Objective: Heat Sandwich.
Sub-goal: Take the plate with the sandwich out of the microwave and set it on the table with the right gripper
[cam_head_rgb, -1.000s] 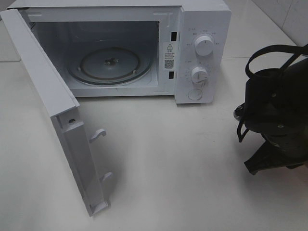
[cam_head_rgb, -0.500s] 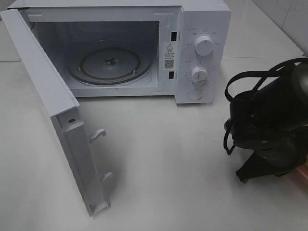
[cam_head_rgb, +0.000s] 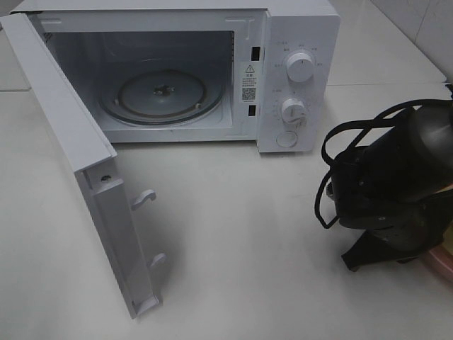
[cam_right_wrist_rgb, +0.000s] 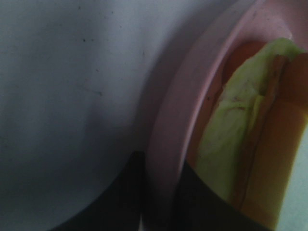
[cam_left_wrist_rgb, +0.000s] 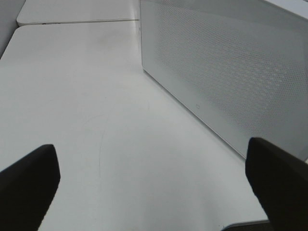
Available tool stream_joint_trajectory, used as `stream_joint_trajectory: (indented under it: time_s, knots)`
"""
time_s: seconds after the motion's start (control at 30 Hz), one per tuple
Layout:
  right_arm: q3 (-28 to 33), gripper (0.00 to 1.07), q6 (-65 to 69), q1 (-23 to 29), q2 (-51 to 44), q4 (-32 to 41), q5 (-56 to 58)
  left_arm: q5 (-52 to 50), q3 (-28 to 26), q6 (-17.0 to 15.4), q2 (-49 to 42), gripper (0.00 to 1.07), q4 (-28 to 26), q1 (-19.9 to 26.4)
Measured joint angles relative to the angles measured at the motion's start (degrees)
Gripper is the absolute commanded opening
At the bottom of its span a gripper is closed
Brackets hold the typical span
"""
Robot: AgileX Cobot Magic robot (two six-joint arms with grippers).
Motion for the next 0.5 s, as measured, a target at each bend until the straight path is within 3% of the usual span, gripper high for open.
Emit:
stream_joint_trajectory:
  time_s: [0.23,0.5]
  knots:
    - [0.00,0.40,-0.52,0.00,0.00,1.26,0.69,0.00,0.00,0.00,0.00,1.01,0.00,0.00]
    - [0.00,0.43,-3.55,0.00,-2.18,4.13,0.80,0.00,0.00,0.00,0.00,1.01,0.00,0.00]
